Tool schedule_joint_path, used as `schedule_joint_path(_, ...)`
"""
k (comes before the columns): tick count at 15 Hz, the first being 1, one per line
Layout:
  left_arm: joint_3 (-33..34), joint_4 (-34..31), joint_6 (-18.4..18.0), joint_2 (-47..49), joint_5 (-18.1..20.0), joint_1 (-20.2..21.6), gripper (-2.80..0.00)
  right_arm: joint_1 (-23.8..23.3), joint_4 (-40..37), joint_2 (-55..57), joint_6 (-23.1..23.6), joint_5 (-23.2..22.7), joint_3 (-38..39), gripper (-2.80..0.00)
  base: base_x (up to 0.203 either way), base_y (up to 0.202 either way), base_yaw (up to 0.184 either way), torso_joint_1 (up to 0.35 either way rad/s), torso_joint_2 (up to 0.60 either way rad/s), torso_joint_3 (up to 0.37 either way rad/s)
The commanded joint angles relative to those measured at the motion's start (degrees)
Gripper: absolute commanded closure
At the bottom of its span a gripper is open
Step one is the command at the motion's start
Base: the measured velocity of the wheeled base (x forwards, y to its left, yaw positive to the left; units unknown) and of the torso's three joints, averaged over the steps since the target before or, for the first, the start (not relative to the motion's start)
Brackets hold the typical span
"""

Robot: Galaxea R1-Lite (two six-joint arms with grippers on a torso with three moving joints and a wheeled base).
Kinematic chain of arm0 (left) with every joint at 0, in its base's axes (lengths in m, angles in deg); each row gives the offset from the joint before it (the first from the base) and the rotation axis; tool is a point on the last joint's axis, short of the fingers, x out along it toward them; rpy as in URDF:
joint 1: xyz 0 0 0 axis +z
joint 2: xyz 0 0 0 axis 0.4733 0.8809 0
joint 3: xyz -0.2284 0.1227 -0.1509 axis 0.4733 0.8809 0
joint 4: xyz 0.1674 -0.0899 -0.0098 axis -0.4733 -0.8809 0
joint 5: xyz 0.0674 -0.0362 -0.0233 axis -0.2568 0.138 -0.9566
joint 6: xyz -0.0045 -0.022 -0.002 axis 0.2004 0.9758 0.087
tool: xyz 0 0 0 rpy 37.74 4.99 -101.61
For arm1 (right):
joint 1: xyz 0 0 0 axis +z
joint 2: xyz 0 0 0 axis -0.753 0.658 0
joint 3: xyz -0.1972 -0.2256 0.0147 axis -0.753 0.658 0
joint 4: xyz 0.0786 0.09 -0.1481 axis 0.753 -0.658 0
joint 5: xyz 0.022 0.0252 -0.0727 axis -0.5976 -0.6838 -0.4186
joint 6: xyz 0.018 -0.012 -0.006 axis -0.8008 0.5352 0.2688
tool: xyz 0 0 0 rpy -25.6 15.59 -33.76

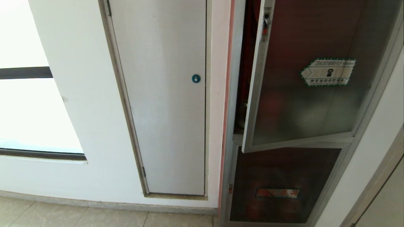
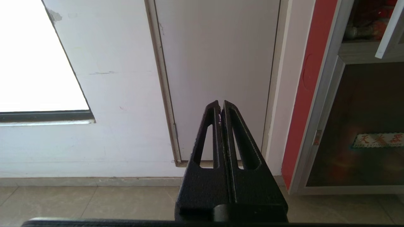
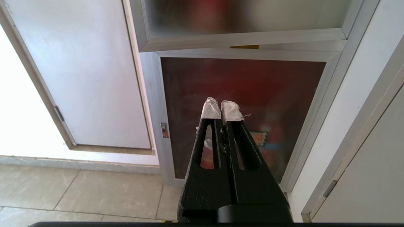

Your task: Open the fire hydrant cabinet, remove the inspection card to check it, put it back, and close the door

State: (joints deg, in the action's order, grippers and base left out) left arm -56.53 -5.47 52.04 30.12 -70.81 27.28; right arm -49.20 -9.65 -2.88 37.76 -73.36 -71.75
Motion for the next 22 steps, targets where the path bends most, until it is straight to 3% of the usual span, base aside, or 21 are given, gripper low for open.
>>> schedule_joint_path(1, 1.58, 0.04, -0.01, 0.07, 0.0, 0.0, 0.0, 0.0, 0.0, -0.01, 0.0, -0.04, 0.01, 0.0, 0.0, 0.0, 0.0, 0.0, 0.0, 0.0)
schedule_joint_path(13, 1.58, 0.04, 0.52, 0.07, -0.08, 0.0, 0.0, 0.0, 0.0, -0.01, 0.0, -0.04, 0.01, 0.0, 0.007, 0.0, 0.0, 0.0, 0.0, 0.0)
schedule_joint_path(22, 1.58, 0.04, 0.52, 0.07, -0.08, 0.0, 0.0, 0.0, 0.0, -0.01, 0.0, -0.04, 0.01, 0.0, 0.195, 0.0, 0.0, 0.003, 0.0, 0.002)
